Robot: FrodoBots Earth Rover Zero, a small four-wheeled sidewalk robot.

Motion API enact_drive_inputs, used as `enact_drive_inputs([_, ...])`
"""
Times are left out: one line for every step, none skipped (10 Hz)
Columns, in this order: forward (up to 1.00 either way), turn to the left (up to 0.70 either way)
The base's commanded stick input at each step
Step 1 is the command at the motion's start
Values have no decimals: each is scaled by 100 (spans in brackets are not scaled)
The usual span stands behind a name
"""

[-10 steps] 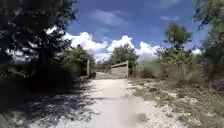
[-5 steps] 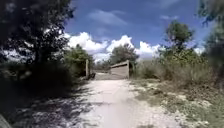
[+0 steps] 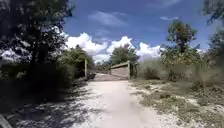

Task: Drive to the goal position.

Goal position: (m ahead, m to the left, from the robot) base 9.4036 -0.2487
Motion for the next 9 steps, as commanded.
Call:
enact_drive_inputs([50,0])
enact_drive_inputs([50,0])
enact_drive_inputs([50,0])
enact_drive_inputs([50,0])
enact_drive_inputs([50,0])
enact_drive_inputs([50,0])
enact_drive_inputs([50,0])
enact_drive_inputs([50,0])
enact_drive_inputs([50,0])
